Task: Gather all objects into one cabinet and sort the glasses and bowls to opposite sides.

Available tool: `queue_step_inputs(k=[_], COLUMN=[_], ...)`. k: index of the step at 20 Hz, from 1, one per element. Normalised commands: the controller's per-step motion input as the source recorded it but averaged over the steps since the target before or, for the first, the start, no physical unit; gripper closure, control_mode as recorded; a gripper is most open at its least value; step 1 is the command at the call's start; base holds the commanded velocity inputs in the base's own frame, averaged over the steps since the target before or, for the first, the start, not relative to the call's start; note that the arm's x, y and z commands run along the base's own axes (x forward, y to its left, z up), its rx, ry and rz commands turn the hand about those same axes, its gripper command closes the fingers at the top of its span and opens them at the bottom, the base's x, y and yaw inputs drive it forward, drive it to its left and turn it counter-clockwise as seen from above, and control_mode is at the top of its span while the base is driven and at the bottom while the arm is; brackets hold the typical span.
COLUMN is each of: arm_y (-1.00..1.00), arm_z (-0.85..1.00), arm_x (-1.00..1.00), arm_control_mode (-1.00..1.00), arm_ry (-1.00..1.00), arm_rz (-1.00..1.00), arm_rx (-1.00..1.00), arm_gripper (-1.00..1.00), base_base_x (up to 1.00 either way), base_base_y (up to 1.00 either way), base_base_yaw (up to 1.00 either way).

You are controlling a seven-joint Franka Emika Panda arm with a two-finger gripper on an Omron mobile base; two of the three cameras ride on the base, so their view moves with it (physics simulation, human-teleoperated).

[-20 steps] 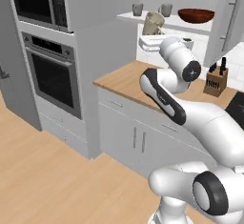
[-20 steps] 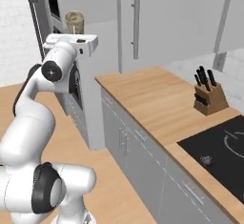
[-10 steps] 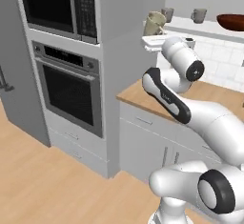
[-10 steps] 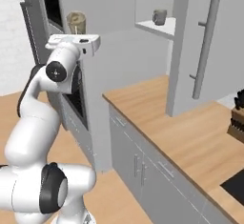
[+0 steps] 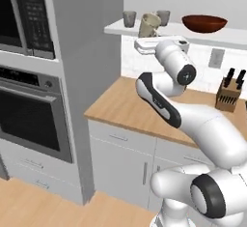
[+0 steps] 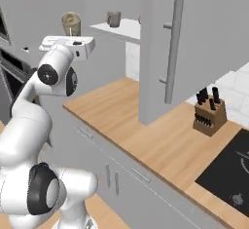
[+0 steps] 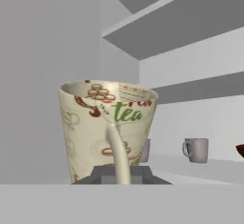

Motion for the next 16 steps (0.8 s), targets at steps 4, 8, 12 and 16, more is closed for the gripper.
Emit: queue_step_inputs(k=[4, 8, 12, 16], arm_y=[0.0, 0.0, 0.0, 0.0], arm_z=[0.0, 0.0, 0.0, 0.0], arm_x=[0.0, 0.0, 0.0, 0.0], arm_control_mode=[1.0, 1.0, 1.0, 1.0], arm_ry=[0.0, 0.0, 0.0, 0.0], arm_rz=[0.0, 0.0, 0.0, 0.0], arm_rx=[0.0, 0.0, 0.0, 0.0], arm_gripper=[1.0, 1.0, 1.0, 1.0], base_base_x=[0.06, 0.27, 0.24, 0.27], base_base_y=[-0.26, 0.14, 0.71, 0.74], base_base_yaw=[-0.53, -0.44, -0.4, -0.41])
